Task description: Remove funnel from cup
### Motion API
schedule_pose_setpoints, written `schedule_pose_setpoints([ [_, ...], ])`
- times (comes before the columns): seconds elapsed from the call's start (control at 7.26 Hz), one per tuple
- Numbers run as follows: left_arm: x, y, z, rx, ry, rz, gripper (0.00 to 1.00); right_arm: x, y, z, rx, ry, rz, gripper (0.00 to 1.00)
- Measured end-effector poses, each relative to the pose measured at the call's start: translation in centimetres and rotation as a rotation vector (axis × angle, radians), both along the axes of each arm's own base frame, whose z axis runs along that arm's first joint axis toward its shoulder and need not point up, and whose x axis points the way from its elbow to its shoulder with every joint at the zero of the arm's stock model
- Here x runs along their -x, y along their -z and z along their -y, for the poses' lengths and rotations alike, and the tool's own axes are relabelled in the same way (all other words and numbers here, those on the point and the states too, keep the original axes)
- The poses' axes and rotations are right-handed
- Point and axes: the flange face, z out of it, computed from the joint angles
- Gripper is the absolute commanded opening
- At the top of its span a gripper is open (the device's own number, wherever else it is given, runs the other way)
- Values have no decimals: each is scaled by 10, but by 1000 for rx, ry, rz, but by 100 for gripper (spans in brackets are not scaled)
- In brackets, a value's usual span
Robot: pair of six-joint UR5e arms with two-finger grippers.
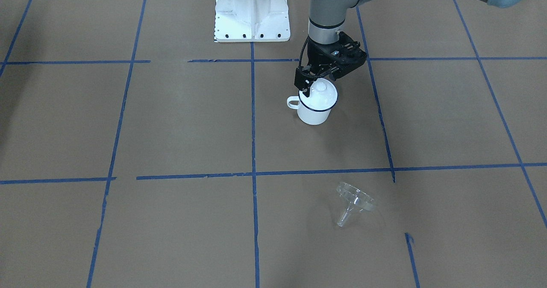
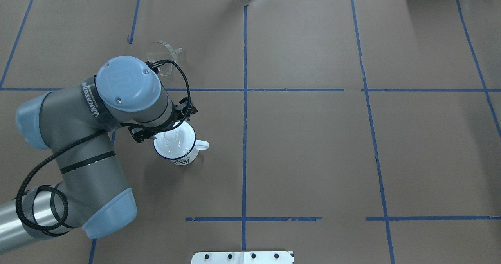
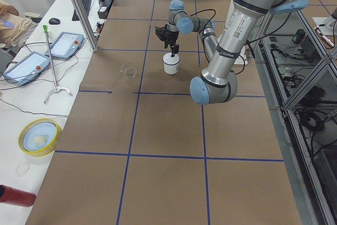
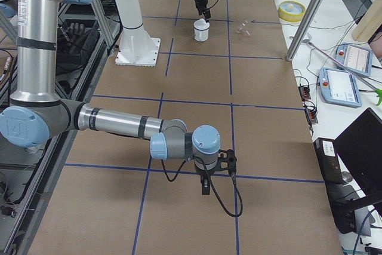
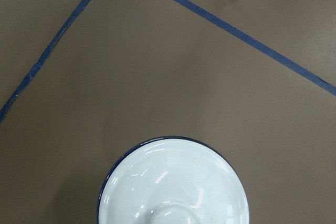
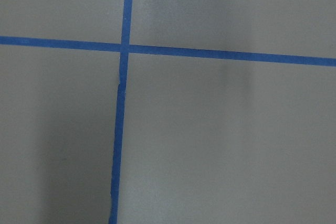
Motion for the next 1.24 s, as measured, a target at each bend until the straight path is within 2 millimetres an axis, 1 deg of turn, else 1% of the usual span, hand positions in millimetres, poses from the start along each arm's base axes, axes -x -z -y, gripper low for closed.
schedule_pose_setpoints([
  [0.14, 30, 2, 23, -36, -47, -13, 100, 0, 0, 0, 0, 0, 0, 100],
  [0.28, 71, -3, 48, -94, -104, -19, 100, 0, 0, 0, 0, 0, -1, 100],
  [0.41, 114, -18, 65, -151, -170, -19, 100, 0, 0, 0, 0, 0, -1, 100],
  [0.55, 160, -39, 78, -201, -232, -16, 100, 0, 0, 0, 0, 0, 0, 100],
  [0.69, 212, -67, 87, -246, -281, -5, 100, 0, 0, 0, 0, 0, 0, 100],
  [0.83, 267, -103, 89, -287, -323, 24, 100, 0, 0, 0, 0, 0, 0, 100],
  [0.96, 328, -152, 83, -324, -376, 75, 100, 0, 0, 0, 0, 0, 0, 100],
  [1.24, 439, -260, 53, -366, -486, 153, 100, 0, 0, 0, 0, 0, -1, 100],
])
